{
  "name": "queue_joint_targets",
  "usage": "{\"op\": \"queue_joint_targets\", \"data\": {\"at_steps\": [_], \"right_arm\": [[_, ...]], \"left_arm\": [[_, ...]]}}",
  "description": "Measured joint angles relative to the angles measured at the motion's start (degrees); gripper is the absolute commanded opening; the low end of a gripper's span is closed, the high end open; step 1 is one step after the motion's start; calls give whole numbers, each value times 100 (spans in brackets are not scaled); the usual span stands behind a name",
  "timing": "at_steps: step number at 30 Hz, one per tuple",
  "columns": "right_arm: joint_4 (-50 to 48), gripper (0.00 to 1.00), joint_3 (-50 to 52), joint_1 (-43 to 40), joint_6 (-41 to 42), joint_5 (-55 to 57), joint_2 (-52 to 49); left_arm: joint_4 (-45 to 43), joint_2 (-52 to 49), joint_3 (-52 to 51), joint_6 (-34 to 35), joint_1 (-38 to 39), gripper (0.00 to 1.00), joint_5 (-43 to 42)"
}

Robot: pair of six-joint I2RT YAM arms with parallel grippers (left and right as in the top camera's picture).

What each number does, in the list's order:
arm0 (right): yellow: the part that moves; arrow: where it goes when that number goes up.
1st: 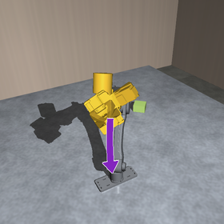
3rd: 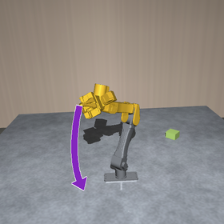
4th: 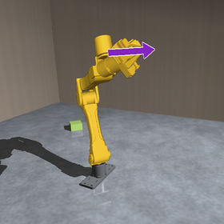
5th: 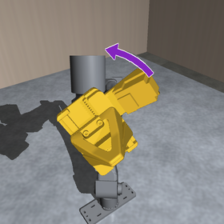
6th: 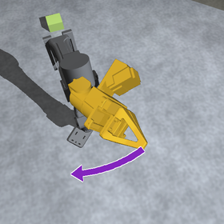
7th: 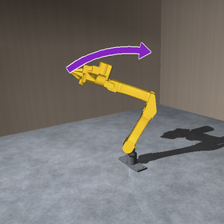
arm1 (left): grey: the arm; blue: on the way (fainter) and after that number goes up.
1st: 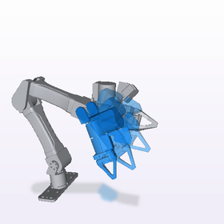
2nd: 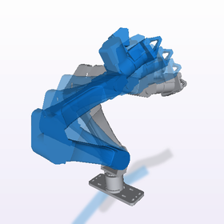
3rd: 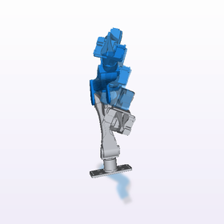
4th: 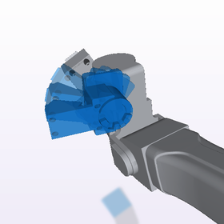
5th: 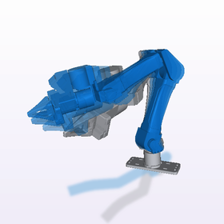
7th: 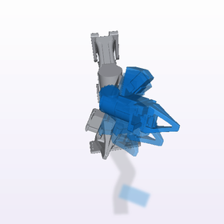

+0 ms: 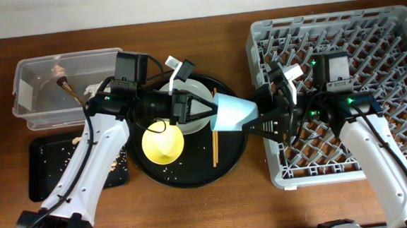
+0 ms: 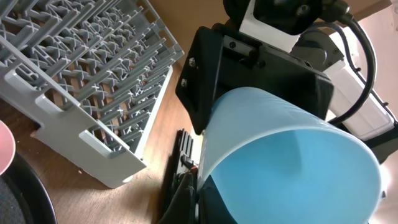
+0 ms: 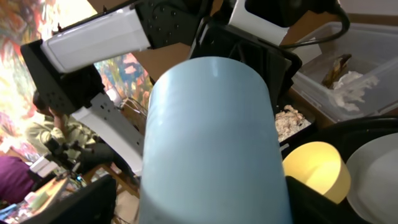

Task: Sort waste into correct bins and load items into the dishwasher rack
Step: 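Grasp the blue cup with the left gripper and hand it to the right gripper, then place the blue cup upside down in the rack with the right gripper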

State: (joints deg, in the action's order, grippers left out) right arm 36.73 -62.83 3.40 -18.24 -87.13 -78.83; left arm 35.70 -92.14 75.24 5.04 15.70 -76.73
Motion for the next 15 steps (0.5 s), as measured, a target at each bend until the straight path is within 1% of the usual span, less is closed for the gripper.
{"op": "queue_joint_targets", "data": {"at_steps": [1, 4, 8, 9, 10, 11, 12, 14, 15], "right_arm": [[2, 75, 0, 0, 9, 0, 0], [-2, 62, 0, 0, 0, 2, 0], [0, 56, 0, 0, 22, 7, 0], [0, 54, 0, 0, 20, 11, 0], [0, 53, 0, -2, 28, 22, -4], [2, 51, 0, -2, 48, 79, -4], [7, 49, 0, 0, 157, 251, -20], [13, 48, 0, 0, 487, 968, -31], [68, 47, 0, 0, 656, 1349, -37]], "left_arm": [[0, 0, 0, 0, 7, 0, -17], [-15, 0, 0, 0, 11, 0, -90], [-44, 0, 0, -2, 15, 0, -114], [-44, 0, 0, -4, 15, 4, -118], [-44, 0, 0, -4, 15, 6, -105], [-20, 2, 0, -9, 15, 9, -17], [79, 4, 7, -13, 35, 12, 262], [531, 20, 37, 4, 63, 22, 1377], [678, 22, 44, 26, 52, 40, 1952]]}}
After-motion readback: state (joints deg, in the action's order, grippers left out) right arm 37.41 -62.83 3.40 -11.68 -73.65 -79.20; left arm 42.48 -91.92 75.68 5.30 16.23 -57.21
